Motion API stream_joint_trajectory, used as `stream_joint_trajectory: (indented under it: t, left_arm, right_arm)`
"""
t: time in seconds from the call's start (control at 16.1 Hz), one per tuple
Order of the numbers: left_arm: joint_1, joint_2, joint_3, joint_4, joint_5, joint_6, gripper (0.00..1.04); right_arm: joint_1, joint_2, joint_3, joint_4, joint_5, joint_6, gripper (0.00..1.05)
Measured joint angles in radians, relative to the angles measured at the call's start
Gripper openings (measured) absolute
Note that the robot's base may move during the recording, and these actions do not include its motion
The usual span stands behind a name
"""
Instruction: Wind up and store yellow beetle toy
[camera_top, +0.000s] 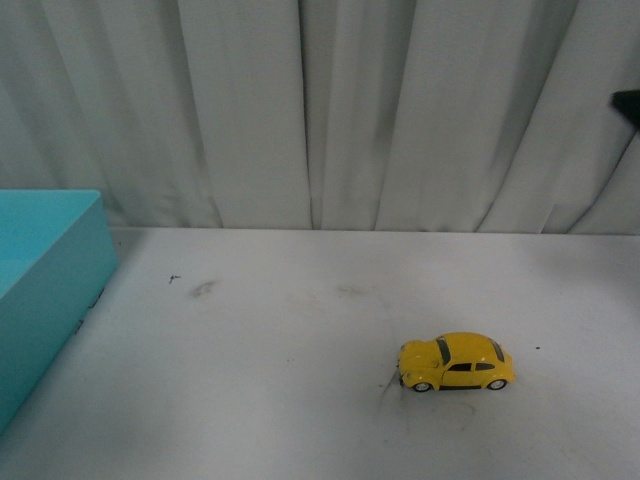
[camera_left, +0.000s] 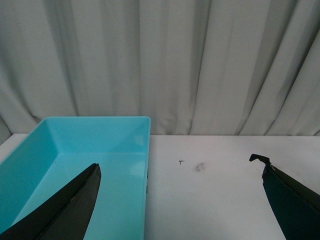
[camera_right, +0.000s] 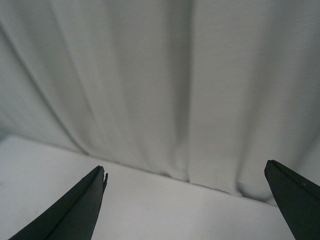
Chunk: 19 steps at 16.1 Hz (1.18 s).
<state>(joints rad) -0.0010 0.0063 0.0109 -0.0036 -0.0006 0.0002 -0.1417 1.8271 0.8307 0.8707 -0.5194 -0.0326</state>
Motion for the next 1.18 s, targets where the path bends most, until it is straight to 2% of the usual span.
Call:
stream_joint_trajectory:
  t: [0.12, 0.25, 0.37, 0.43, 0.56, 0.62, 0.74, 0.87, 1.18]
  left_arm:
    - [0.000, 0.000, 0.000, 0.000, 0.000, 0.000, 0.98]
    - [0.000, 0.000, 0.000, 0.000, 0.000, 0.000, 0.98]
    - [0.000, 0.000, 0.000, 0.000, 0.000, 0.000, 0.98]
    - [0.000, 0.000, 0.000, 0.000, 0.000, 0.000, 0.98]
    - [0.000, 0.000, 0.000, 0.000, 0.000, 0.000, 0.98]
    - [0.000, 0.000, 0.000, 0.000, 0.000, 0.000, 0.98]
    - [0.000, 0.000, 0.000, 0.000, 0.000, 0.000, 0.98]
    - [0.000, 0.000, 0.000, 0.000, 0.000, 0.000, 0.98]
    - [0.000, 0.000, 0.000, 0.000, 0.000, 0.000, 0.98]
  right_arm:
    - [0.039, 0.098, 0.106, -0.105, -0.153, -0.154, 0.98]
    - [0.065, 0.131, 0.180, -0.278, -0.304, -0.337, 0.98]
    - [0.077, 0.136, 0.235, -0.547, -0.426, -0.598, 0.98]
    - [0.085, 0.149, 0.273, -0.735, -0.459, -0.772, 0.98]
    - [0.095, 0.207, 0.343, -1.069, -0.423, -1.117, 0.98]
    - [0.105, 0.242, 0.360, -1.196, -0.396, -1.292, 0.98]
    - [0.118, 0.301, 0.400, -1.379, -0.319, -1.548, 0.98]
    - [0.130, 0.352, 0.461, -1.453, -0.287, -1.652, 0.98]
    - [0.165, 0.443, 0.589, -1.467, -0.262, -1.693, 0.98]
